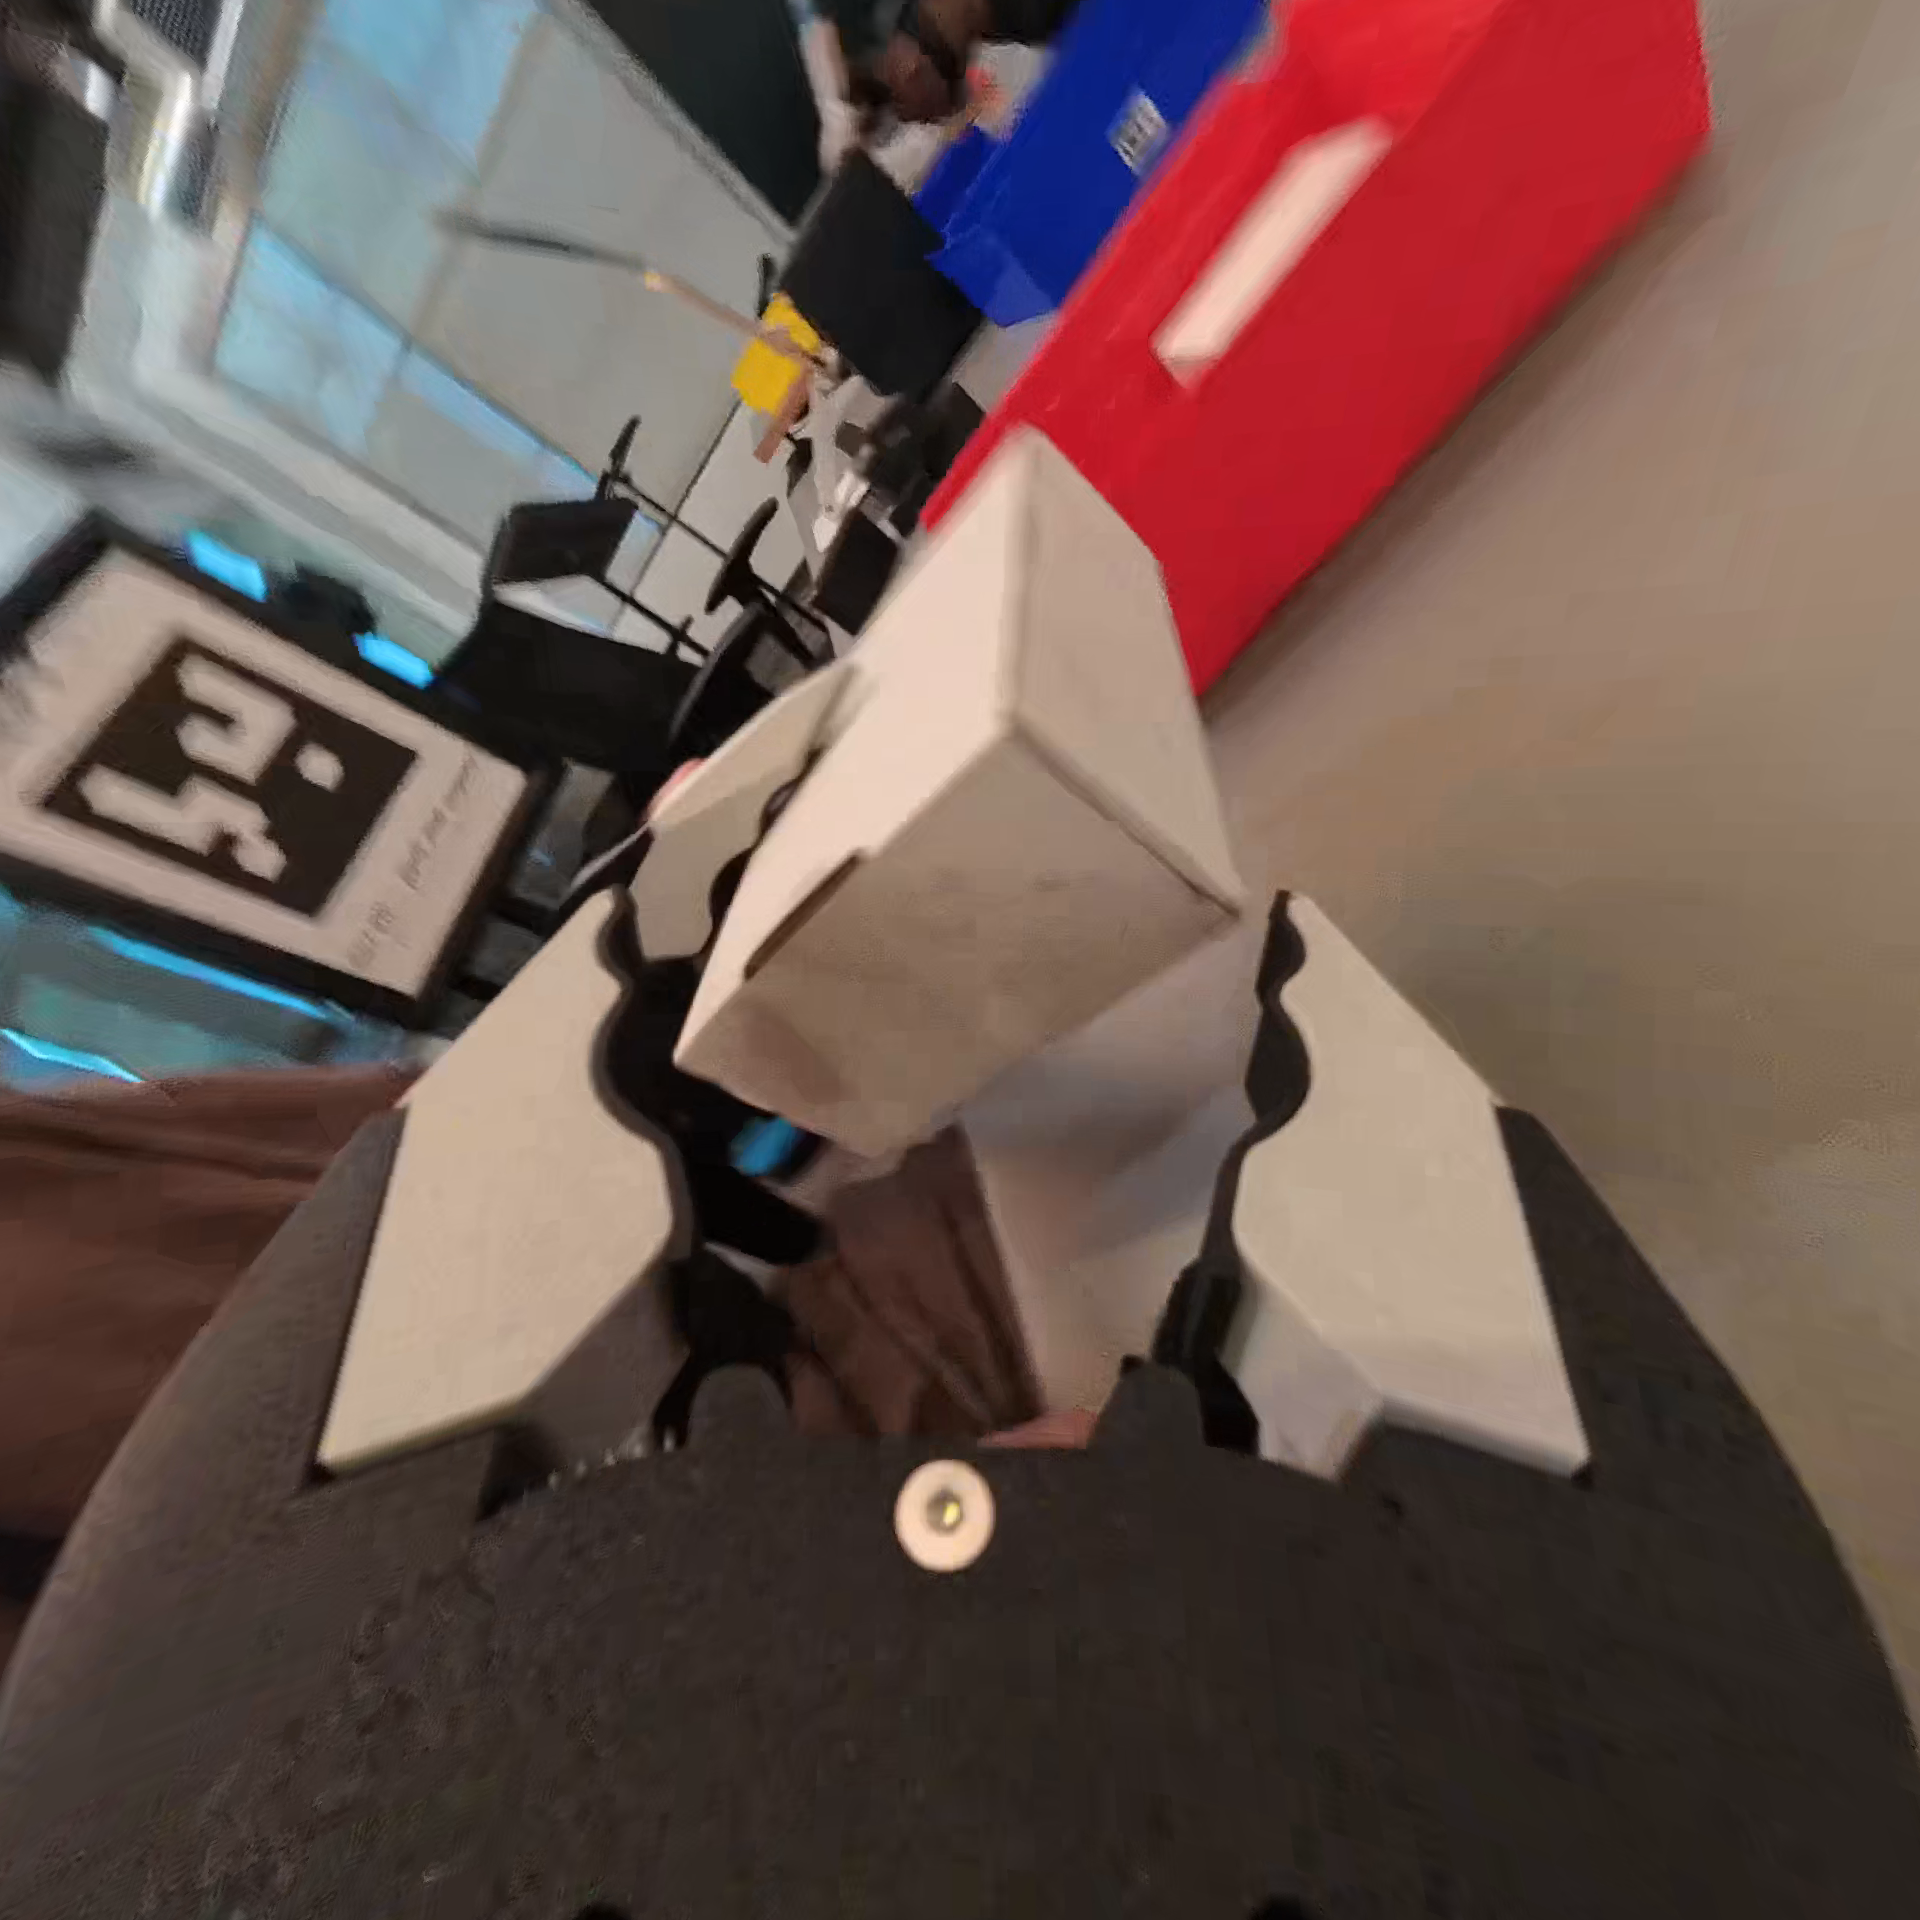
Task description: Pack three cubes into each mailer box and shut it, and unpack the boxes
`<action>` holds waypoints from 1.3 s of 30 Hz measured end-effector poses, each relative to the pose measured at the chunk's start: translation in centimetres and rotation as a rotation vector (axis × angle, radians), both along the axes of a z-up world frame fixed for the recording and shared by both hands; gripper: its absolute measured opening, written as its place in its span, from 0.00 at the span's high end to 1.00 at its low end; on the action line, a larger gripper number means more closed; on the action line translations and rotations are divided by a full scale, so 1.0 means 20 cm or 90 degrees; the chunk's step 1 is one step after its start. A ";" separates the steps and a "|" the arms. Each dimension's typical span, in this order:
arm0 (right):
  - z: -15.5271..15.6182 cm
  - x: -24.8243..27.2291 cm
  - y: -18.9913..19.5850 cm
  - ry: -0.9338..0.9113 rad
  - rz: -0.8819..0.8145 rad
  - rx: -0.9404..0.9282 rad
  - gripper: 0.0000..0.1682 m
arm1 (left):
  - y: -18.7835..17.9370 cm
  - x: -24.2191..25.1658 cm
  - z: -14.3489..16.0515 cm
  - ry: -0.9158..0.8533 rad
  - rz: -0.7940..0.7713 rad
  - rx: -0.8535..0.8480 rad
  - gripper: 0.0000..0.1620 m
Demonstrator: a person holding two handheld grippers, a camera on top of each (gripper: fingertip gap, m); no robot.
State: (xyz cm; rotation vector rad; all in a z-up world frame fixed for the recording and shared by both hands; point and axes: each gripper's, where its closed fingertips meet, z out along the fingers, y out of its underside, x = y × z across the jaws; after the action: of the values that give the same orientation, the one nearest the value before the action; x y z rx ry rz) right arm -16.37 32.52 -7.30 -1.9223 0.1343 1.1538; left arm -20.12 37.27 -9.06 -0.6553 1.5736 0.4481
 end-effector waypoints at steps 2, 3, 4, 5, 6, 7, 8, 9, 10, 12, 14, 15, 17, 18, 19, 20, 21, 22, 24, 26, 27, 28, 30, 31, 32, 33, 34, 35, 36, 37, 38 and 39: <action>-0.03 -0.04 -0.02 0.142 0.032 -0.088 0.32 | 0.01 0.00 0.02 0.002 0.004 0.059 0.57; -0.02 -0.07 -0.03 0.217 0.053 -0.109 0.32 | 0.02 -0.01 0.03 -0.001 0.010 0.078 0.57; -0.02 -0.08 -0.02 0.267 0.056 -0.123 0.35 | 0.03 -0.01 0.03 -0.004 0.017 0.086 0.57; -0.05 -0.08 -0.01 0.280 0.043 -0.136 0.38 | 0.03 -0.01 0.04 -0.008 0.018 0.091 0.57; -0.08 -0.08 0.01 0.290 0.027 -0.136 0.45 | 0.02 0.00 0.04 -0.007 0.012 0.095 0.57; -0.07 -0.08 0.02 0.323 0.019 -0.125 0.48 | 0.01 0.00 0.03 -0.001 0.008 0.100 0.57; -0.05 -0.08 0.02 0.366 0.025 -0.118 0.60 | 0.01 0.01 0.02 0.009 0.010 0.107 0.57; -0.06 -0.08 0.03 0.379 0.024 -0.124 0.63 | 0.01 0.01 0.00 0.019 0.011 0.112 0.57; -0.08 -0.07 0.03 0.359 0.021 -0.121 0.63 | 0.01 0.02 -0.03 0.025 0.013 0.102 0.57; -0.13 -0.05 0.03 0.276 0.013 -0.109 0.63 | 0.01 0.02 -0.10 0.048 0.013 0.070 0.57; -0.16 0.02 0.04 0.181 -0.004 -0.085 0.63 | -0.02 0.03 -0.17 0.058 -0.010 0.037 0.47; -0.17 0.06 0.04 0.119 -0.015 -0.064 0.63 | -0.05 0.02 -0.19 0.058 -0.023 0.000 0.46; -0.18 0.14 0.04 -0.003 -0.024 -0.021 0.63 | -0.09 0.01 -0.21 0.044 -0.038 -0.090 0.46; -0.20 0.18 0.03 -0.065 -0.024 -0.005 0.64 | -0.10 0.01 -0.23 0.035 -0.044 -0.153 0.47; -0.22 0.22 0.03 -0.135 -0.023 0.012 0.63 | -0.11 0.00 -0.24 0.025 -0.042 -0.226 0.47; -0.24 0.24 0.02 -0.207 -0.015 0.036 0.63 | -0.10 -0.01 -0.27 0.019 -0.035 -0.300 0.46; -0.25 0.26 0.00 -0.268 0.002 0.061 0.63 | -0.09 -0.01 -0.30 0.016 -0.023 -0.369 0.45; -0.27 0.27 -0.01 -0.320 0.022 0.083 0.63 | -0.07 -0.02 -0.33 0.014 -0.011 -0.433 0.45; -0.34 0.29 -0.04 -0.407 0.060 0.102 0.63 | -0.05 -0.03 -0.36 -0.006 -0.006 -0.554 0.45; -0.36 0.29 -0.06 -0.457 0.090 0.144 0.63 | -0.05 -0.04 -0.38 -0.027 -0.009 -0.671 0.45; -0.37 0.29 -0.07 -0.469 0.100 0.156 0.63 | -0.05 -0.04 -0.38 -0.035 -0.015 -0.723 0.43; -0.39 0.28 -0.08 -0.478 0.118 0.171 0.63 | -0.06 -0.03 -0.38 -0.040 -0.024 -0.773 0.42; -0.43 0.25 -0.11 -0.495 0.164 0.206 0.63 | -0.09 -0.01 -0.38 -0.043 -0.058 -0.854 0.40; -0.47 0.25 -0.12 -0.510 0.173 0.212 0.63 | -0.11 0.00 -0.37 -0.043 -0.076 -0.884 0.39; -0.51 0.25 -0.13 -0.524 0.188 0.207 0.63 | -0.12 0.01 -0.37 -0.043 -0.091 -0.903 0.37; -0.55 0.24 -0.15 -0.538 0.210 0.198 0.63 | -0.11 0.02 -0.37 -0.044 -0.101 -0.911 0.35; -0.58 0.24 -0.16 -0.553 0.224 0.194 0.63 | -0.10 0.03 -0.36 -0.049 -0.107 -0.909 0.33; -0.57 0.23 -0.16 -0.554 0.223 0.206 0.63 | -0.08 0.05 -0.36 -0.057 -0.114 -0.906 0.33; -0.57 0.22 -0.16 -0.557 0.226 0.207 0.63 | -0.08 0.07 -0.35 -0.063 -0.126 -0.909 0.31; -0.57 0.22 -0.16 -0.557 0.230 0.206 0.63 | -0.08 0.08 -0.34 -0.063 -0.140 -0.926 0.30; -0.57 0.21 -0.16 -0.556 0.234 0.204 0.63 | -0.10 0.10 -0.34 -0.052 -0.155 -0.952 0.30; -0.57 0.22 -0.16 -0.554 0.235 0.200 0.62 | -0.12 0.11 -0.35 -0.033 -0.170 -0.972 0.29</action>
State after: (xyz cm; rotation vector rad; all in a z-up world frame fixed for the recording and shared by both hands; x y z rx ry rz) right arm -12.05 29.37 -18.75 -2.0272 -0.8444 0.4218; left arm -17.92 34.84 -16.10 -1.5018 1.7201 -1.1108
